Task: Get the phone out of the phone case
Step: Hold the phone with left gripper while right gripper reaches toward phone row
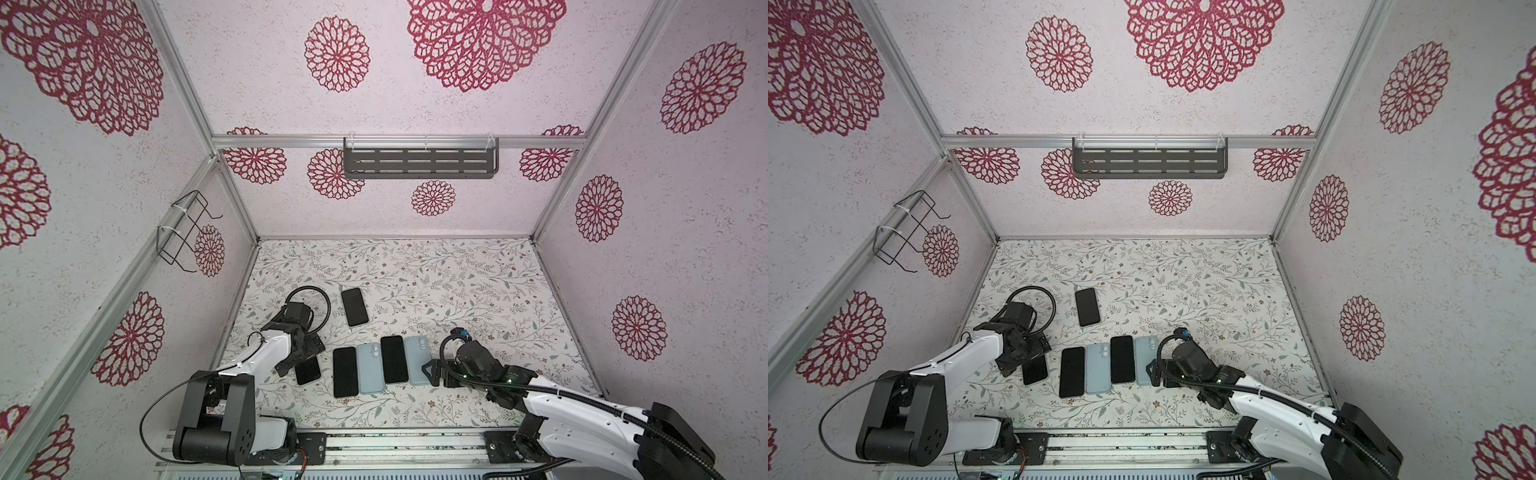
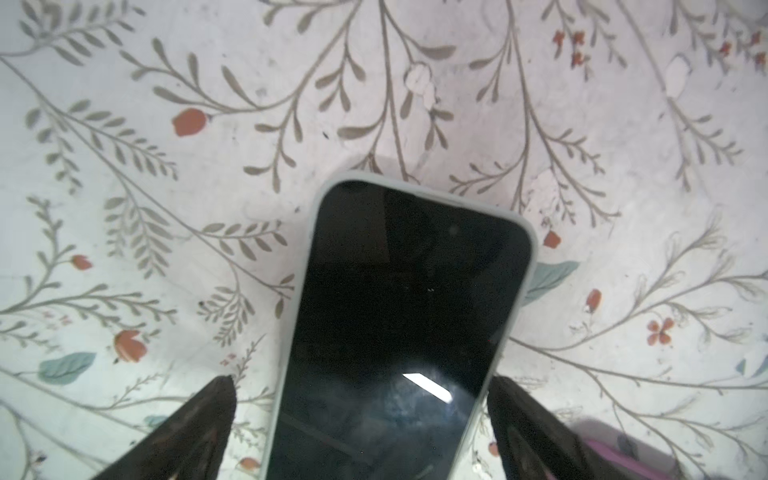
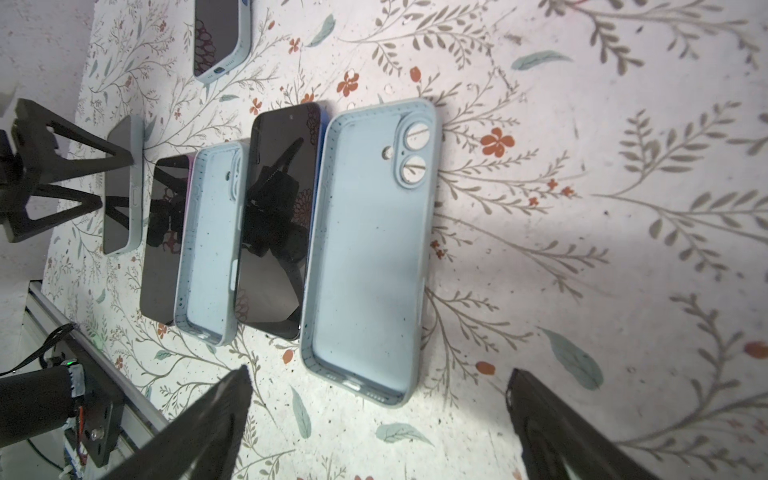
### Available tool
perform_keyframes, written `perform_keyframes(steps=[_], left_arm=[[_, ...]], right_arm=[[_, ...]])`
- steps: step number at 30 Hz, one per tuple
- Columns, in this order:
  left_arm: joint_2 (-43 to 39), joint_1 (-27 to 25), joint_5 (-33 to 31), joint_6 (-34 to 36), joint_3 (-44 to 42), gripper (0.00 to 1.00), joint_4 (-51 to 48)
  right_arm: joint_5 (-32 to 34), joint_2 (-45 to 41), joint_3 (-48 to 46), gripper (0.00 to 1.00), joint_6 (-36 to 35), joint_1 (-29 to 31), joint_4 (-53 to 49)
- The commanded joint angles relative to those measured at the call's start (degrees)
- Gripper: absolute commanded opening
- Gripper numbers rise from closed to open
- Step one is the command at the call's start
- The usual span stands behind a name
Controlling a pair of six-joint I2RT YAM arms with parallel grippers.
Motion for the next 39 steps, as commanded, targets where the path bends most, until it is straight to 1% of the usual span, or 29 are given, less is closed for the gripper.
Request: perform_keyframes(steps=[1, 10, 15, 17, 23, 30, 35, 39], left_arm=[[0.0, 1.5, 2.3, 0.9, -0.8, 0.99, 2.2], [4.2, 1.7, 5.2, 2.0, 0.2, 1.0, 3.9], [5.4, 1.7, 5.3, 2.1, 0.7, 0.99, 3.7], [6.2, 1.7, 5.5, 2.1, 0.9, 0.95, 3.8], [6.1, 1.8, 5.4, 1.8, 0.7, 0.88, 3.5], [5.6, 1.9, 5.7, 1.5, 0.3, 0.78, 3.8], [5.1, 2.2, 6.4, 1.4, -0.1, 0.71, 4.3], [3.5, 2.6, 7.3, 1.1, -1.0, 0.69, 4.9]], right_arm=[[-0.5, 0.3, 1.5, 0.99, -1.1, 0.1, 1.5], [-0.6, -0.1, 1.7, 0.99, -1.3, 0.1, 1.7], [-0.5, -0.3, 1.6, 0.99, -1.3, 0.1, 1.9], [-0.5, -0.4, 1.6, 0.99, -1.2, 0.0, 1.9], [-0.5, -0.8, 1.9, 0.99, -1.3, 0.0, 1.7], [-0.5, -0.2, 3.6, 0.99, -1.7, 0.1, 2.2], [-2.6, 2.4, 5.5, 0.99, -1.8, 0.1, 4.9], [-4.8, 5.3, 7.1, 0.99, -1.8, 0.2, 8.2]])
